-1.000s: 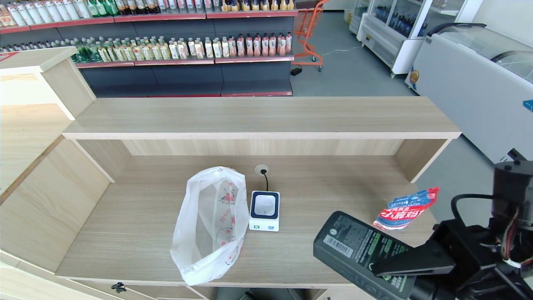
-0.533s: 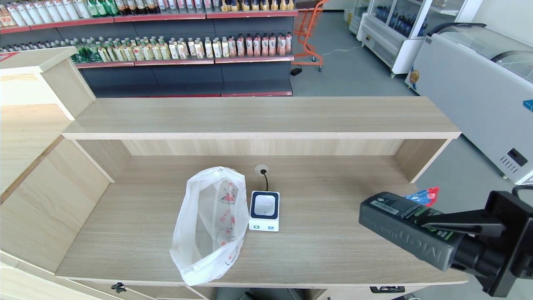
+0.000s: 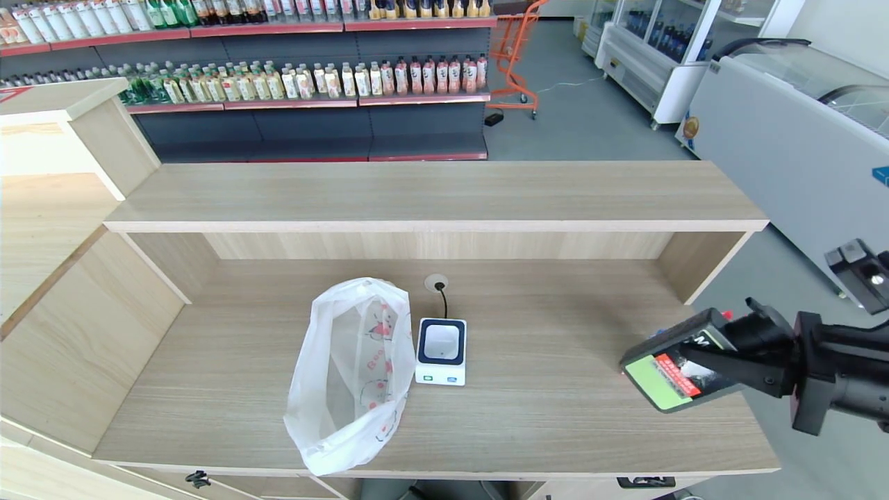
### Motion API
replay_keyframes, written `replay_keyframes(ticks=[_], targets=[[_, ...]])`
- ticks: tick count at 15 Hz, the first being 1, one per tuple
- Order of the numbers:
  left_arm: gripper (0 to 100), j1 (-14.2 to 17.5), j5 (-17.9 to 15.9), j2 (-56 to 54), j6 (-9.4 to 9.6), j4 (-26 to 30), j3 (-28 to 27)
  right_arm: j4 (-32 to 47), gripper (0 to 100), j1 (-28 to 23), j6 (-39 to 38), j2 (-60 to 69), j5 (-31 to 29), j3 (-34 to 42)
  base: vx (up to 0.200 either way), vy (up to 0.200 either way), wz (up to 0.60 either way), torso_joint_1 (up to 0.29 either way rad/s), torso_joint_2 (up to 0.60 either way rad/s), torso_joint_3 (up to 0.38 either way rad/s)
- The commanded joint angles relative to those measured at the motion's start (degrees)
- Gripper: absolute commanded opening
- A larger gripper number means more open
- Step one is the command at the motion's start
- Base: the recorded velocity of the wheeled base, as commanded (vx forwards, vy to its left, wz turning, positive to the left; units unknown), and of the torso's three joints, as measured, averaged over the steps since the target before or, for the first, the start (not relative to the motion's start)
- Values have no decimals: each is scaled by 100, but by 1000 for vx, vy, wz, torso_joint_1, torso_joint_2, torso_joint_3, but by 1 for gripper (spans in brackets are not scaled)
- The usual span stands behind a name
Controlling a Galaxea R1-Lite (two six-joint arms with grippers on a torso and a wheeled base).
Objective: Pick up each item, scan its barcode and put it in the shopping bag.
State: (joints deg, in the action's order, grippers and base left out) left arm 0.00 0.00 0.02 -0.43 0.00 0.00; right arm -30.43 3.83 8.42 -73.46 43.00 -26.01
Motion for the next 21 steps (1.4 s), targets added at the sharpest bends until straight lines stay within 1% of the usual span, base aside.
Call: replay_keyframes(ticks=[1,2,4,6,7,8,11,14,15,17,21], targets=[[100,0,0,-2,-1,0,0,-16,0,602,-1466,-1004,-1074,-211,0,0,0,0,0,0],[100,0,0,-2,8,0,0,-218,0,654,-1651,-1399,-1092,-220,0,0,0,0,0,0],[100,0,0,-2,-1,0,0,-956,0,927,-2170,-2190,-1215,-378,0,0,0,0,0,0],[100,0,0,-2,-1,0,0,-1352,0,1322,-2539,-3095,-1856,-958,0,0,0,0,0,0],[100,0,0,-2,-1,0,0,-1624,0,1507,-2591,-3508,-2085,-1187,0,0,0,0,0,0],[100,0,0,-2,-1,0,0,-1747,0,1630,-2600,-3807,-2138,-1354,0,0,0,0,0,0],[100,0,0,-2,-1,0,0,-1782,0,1850,-2609,-4528,-2173,-1916,0,0,0,0,0,0],[100,0,0,-2,-1,0,0,-1756,0,2148,-2627,-5099,-2181,-2900,0,0,0,0,0,0],[100,0,0,-2,-1,0,0,-1738,0,2210,-2618,-5205,-2173,-3120,0,0,0,0,0,0],[100,0,0,-2,-1,0,0,-1747,0,2263,-2609,-5381,-2190,-3270,0,0,0,0,0,0],[100,0,0,-2,-1,0,0,-1765,0,2280,-2591,-5635,-2287,-3278,0,0,0,0,0,0]])
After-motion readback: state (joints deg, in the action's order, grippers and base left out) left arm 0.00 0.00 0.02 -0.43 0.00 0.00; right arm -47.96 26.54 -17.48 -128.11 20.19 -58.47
